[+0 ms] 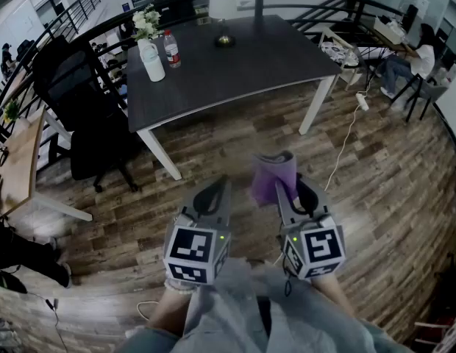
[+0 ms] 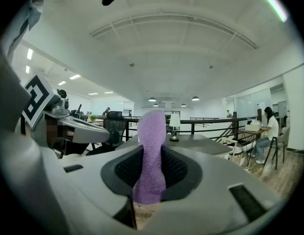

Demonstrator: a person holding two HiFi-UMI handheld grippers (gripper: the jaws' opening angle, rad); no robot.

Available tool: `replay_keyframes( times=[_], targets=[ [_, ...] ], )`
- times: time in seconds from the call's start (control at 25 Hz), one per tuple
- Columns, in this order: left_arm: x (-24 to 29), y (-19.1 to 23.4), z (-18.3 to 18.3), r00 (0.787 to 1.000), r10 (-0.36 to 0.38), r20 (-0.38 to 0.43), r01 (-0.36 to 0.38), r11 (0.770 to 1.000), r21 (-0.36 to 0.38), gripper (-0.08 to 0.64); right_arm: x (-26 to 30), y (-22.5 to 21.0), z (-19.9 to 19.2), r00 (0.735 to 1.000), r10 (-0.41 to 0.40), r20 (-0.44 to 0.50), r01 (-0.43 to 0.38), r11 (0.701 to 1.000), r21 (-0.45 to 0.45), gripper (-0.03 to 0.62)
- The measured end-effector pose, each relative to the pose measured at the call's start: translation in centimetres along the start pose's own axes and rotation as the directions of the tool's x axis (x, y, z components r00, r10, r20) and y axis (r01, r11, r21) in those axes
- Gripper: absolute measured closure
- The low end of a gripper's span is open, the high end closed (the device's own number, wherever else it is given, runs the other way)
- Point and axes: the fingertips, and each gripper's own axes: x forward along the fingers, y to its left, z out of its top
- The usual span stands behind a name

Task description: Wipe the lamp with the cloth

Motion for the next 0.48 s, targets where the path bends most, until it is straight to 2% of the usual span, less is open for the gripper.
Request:
replay_keyframes(
  times=[0.48],
  targets=[
    [1.2,0.2,-0.1,1.0,0.006,-0.012,-0.006,1.0,-0.009,0.551,0.7,-0.7,-0.1,1.0,0.011,-0.005,-0.011,1.0,0.0,0.502]
  ],
)
